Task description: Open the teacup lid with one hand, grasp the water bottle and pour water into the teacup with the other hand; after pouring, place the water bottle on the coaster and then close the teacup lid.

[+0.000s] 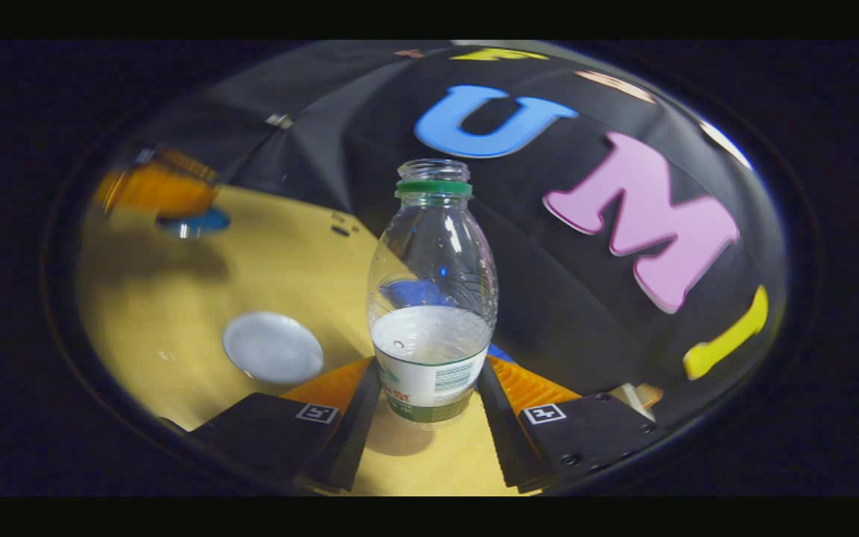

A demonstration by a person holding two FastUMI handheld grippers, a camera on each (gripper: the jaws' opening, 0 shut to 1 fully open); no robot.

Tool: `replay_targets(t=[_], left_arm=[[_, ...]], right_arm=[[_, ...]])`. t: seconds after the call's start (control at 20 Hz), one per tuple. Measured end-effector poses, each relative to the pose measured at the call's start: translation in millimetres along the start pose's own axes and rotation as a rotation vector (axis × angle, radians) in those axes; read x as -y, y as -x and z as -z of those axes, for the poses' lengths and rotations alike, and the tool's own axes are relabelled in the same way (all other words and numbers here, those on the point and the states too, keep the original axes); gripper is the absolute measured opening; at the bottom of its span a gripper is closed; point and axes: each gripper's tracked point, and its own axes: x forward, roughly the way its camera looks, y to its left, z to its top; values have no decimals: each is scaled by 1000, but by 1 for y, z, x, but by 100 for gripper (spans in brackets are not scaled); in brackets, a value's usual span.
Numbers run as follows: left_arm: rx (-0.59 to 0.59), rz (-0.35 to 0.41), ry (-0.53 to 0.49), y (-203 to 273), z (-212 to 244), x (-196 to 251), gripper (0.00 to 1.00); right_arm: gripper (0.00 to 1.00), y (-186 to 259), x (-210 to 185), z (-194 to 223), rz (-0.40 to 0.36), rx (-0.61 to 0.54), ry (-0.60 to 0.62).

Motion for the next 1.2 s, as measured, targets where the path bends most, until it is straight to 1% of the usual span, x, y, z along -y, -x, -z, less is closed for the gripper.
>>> replay_targets(t=[0.1,0.2,0.3,0.4,0.45,0.5,0.55,0.75,0.8,0.85,0.9,0.95,1.0,1.2], left_arm=[[-4,13,9,-4,3,6,30],[-4,24,12,-7,4,12,30],[3,33,-2,-12,3,18,30],[9,50,-16,-16,2,27,30],[11,59,-19,-17,1,31,30],[12,67,-25,-19,1,34,27],[12,74,-31,-21,1,38,30],[8,87,-38,-24,3,45,30],[8,90,-40,-25,2,47,27],[7,91,-42,-24,3,48,27],[5,97,-43,-25,3,51,30],[5,99,-42,-27,4,52,27],[6,101,-40,-27,5,54,27],[7,113,-34,-32,5,63,27]], right_arm=[[75,-14,0,9,-36,22,-202],[74,-18,5,14,-33,27,-359],[74,-24,12,24,8,37,-461],[75,-33,11,33,40,27,-517],[75,-31,12,35,46,21,-529],[74,-31,12,35,50,18,-537],[75,-32,12,36,51,18,-541],[75,-32,10,42,51,-6,-549],[75,-32,11,42,53,-11,-553],[75,-33,11,42,60,-21,-556],[75,-35,8,37,54,-30,-576],[77,-38,4,36,39,-42,-594],[78,-38,4,39,36,-40,-599],[80,-43,3,50,15,-66,-605]])
